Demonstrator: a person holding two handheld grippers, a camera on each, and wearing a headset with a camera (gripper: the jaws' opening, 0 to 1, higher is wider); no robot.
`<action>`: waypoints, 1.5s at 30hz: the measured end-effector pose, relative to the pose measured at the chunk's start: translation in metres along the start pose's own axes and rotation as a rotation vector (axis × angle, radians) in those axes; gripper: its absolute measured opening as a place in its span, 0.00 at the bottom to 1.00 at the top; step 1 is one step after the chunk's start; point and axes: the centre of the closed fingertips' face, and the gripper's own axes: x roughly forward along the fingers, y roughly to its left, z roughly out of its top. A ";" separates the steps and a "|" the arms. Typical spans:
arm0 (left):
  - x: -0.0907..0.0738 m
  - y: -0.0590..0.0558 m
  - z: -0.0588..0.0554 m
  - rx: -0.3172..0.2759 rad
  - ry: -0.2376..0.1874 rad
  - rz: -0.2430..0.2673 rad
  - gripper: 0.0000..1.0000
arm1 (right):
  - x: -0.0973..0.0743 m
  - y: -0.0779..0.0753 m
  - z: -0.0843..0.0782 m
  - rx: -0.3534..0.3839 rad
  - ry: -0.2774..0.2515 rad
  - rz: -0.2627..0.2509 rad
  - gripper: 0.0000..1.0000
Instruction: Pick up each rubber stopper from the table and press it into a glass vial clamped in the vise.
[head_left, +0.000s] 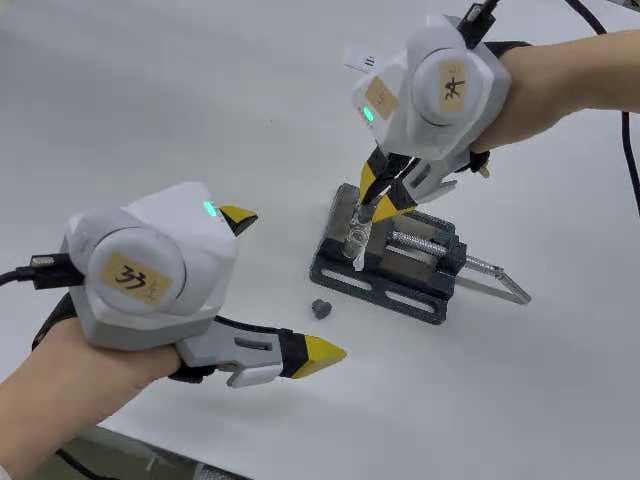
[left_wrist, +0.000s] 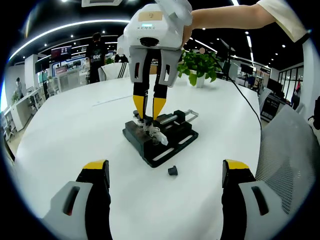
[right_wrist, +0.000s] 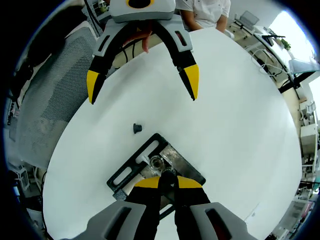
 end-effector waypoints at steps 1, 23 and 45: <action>0.000 0.000 0.000 -0.001 0.000 0.001 0.92 | 0.000 -0.001 0.000 -0.009 0.011 0.006 0.04; 0.002 -0.001 0.002 -0.014 -0.017 0.001 0.91 | 0.000 0.000 0.000 0.374 0.005 -0.034 0.03; 0.002 -0.004 0.004 -0.019 -0.024 -0.004 0.90 | 0.001 0.002 0.001 0.568 -0.028 -0.130 0.05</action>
